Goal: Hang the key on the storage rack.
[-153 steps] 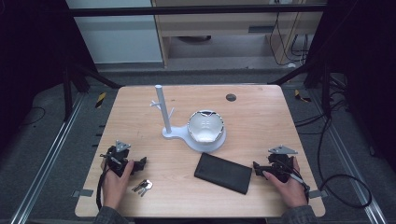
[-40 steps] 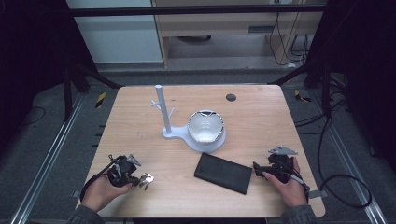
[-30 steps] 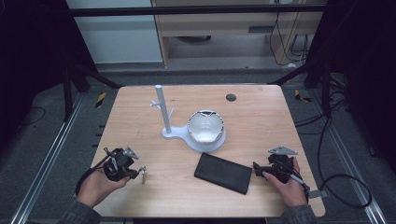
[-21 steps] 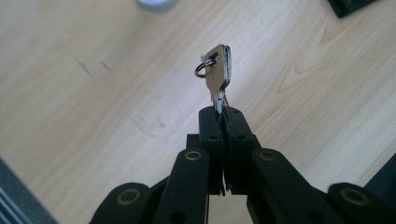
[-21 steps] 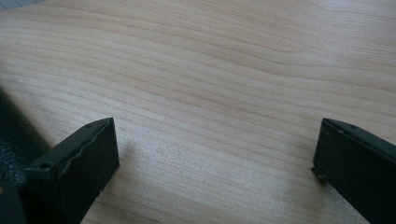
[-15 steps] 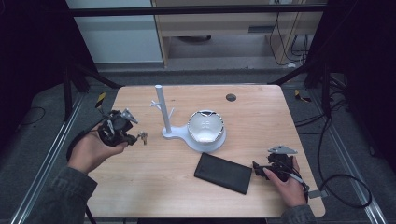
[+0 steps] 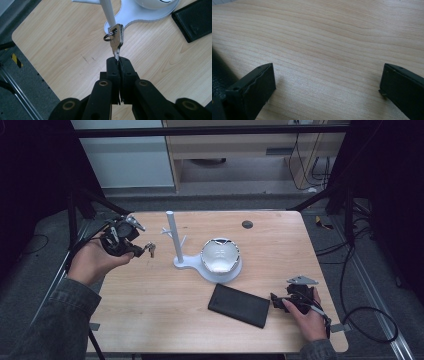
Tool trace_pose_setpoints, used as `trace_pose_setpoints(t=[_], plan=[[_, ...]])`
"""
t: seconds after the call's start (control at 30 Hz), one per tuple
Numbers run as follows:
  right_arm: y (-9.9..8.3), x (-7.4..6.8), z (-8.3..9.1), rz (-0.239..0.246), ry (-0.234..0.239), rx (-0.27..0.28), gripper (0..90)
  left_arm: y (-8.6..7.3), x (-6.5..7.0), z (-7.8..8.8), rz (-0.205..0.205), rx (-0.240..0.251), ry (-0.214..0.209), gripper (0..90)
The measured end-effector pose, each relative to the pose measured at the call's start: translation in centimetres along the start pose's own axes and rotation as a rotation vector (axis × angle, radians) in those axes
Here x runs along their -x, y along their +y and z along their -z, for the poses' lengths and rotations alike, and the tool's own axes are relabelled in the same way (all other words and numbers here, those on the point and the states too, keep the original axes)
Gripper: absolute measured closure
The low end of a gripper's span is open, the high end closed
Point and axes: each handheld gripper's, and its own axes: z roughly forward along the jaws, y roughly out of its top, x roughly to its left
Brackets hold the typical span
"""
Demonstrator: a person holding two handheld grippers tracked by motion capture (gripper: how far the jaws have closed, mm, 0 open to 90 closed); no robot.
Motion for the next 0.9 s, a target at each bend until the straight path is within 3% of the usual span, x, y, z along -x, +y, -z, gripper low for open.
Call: trace_pose_setpoints(t=[0.4,0.9], plan=[[-0.1,0.0,0.1,0.001,-0.003,0.001,0.4,1.7,-0.5,0.7,-0.006,-0.01,0.025,87.7],[-0.1,-0.1,0.1,0.004,0.001,0.002,0.3,3.6,-1.1,-0.4,-0.003,-0.052,0.041,87.6]])
